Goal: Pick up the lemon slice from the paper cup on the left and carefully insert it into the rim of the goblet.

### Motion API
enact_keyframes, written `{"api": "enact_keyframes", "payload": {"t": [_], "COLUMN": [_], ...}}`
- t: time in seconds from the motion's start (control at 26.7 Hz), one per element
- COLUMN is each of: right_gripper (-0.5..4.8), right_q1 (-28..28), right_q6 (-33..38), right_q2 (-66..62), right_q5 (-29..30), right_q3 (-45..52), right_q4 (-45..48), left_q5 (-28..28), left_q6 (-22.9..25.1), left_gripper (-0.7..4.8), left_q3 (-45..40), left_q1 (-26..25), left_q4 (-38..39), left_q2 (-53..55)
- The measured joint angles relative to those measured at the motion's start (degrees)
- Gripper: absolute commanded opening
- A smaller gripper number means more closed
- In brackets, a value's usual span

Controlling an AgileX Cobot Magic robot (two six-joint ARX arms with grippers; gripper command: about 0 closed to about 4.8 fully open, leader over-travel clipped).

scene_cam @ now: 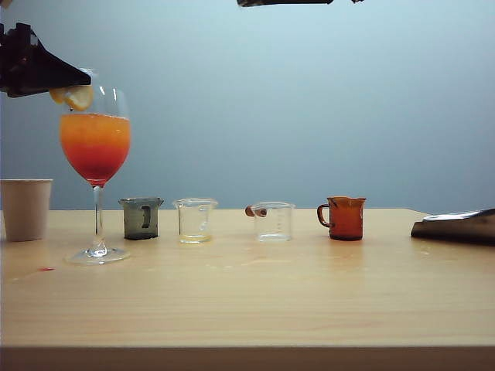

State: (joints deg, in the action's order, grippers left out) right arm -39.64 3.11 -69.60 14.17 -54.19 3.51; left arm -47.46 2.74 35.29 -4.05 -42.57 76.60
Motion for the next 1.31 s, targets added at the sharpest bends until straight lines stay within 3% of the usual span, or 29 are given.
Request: {"api": "enact_keyframes", "payload": {"t": [0.68, 0.71, 0.79, 0.83, 1.05, 1.2, 1.24, 1.31], "right_gripper": [-0.02, -0.02, -0.02, -0.02, -0.02, -0.02, -0.02, -0.02], "right_q1": [0.0, 0.0, 0.0, 0.0, 0.0, 0.0, 0.0, -0.1], "right_q6": [0.0, 0.0, 0.0, 0.0, 0.0, 0.0, 0.0, 0.0], "right_q2": [0.0, 0.0, 0.0, 0.0, 0.0, 0.0, 0.0, 0.0], "right_q5": [0.4, 0.4, 0.4, 0.5, 0.9, 0.9, 0.9, 1.0], "right_q3": [0.0, 0.0, 0.0, 0.0, 0.0, 0.0, 0.0, 0.0], "right_q4": [0.0, 0.0, 0.0, 0.0, 0.0, 0.0, 0.0, 0.0], "left_q5": [-0.6, -0.7, -1.2, -1.2, -1.1, -1.1, -0.9, 0.9], "left_q6": [-2.5, -2.5, -2.9, -4.0, -8.0, -13.0, -14.5, -19.0], "left_gripper": [-0.03, 0.51, 2.68, 2.89, 3.14, 3.13, 2.97, 1.54], "left_q3": [0.0, 0.0, 0.0, 0.0, 0.0, 0.0, 0.0, 0.0], "left_q1": [0.5, 0.5, 0.2, 0.2, -0.8, -1.1, -1.1, -1.1], "left_q4": [1.2, 1.2, 1.6, 1.8, 0.0, -7.3, -9.9, -16.0], "left_q2": [-0.1, -0.1, -0.3, -0.7, -1.6, -2.2, -2.3, -3.3]}}
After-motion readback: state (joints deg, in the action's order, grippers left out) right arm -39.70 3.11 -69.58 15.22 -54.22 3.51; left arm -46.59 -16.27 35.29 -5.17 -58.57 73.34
